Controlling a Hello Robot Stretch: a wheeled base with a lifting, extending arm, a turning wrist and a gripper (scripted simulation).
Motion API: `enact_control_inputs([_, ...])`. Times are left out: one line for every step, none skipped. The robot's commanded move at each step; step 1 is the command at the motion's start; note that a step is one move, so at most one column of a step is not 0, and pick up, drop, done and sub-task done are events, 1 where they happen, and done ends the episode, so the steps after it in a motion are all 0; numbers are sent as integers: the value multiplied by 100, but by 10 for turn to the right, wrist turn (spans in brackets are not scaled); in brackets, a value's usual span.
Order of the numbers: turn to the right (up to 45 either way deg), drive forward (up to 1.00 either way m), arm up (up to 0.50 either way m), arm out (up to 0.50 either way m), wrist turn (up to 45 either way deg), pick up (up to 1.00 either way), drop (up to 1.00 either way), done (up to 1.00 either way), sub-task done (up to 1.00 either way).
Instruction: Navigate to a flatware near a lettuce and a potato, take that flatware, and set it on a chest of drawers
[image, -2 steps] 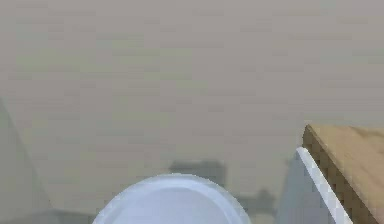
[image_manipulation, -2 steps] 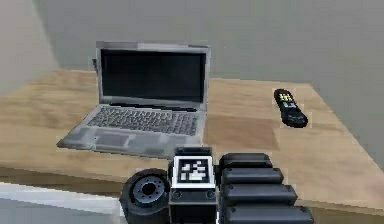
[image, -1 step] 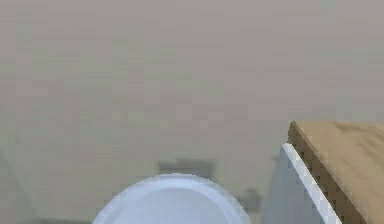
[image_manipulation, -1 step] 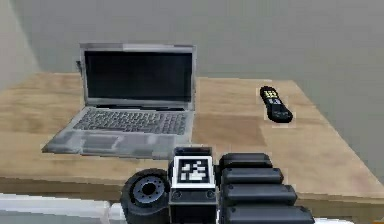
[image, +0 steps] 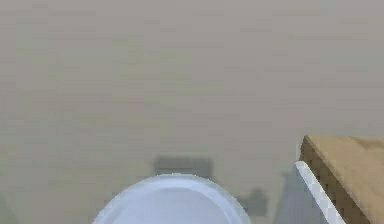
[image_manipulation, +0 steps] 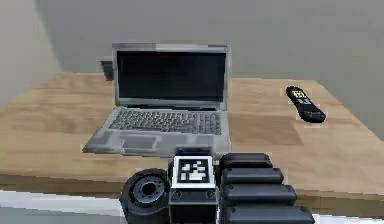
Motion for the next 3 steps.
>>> enact_control_inputs([450,0,0,0,0,0,0,0,0])
enact_control_inputs([390,0,0,0,0,0,0,0,0])
enact_control_inputs([-450,0,0,0,0,0,0,0,0])
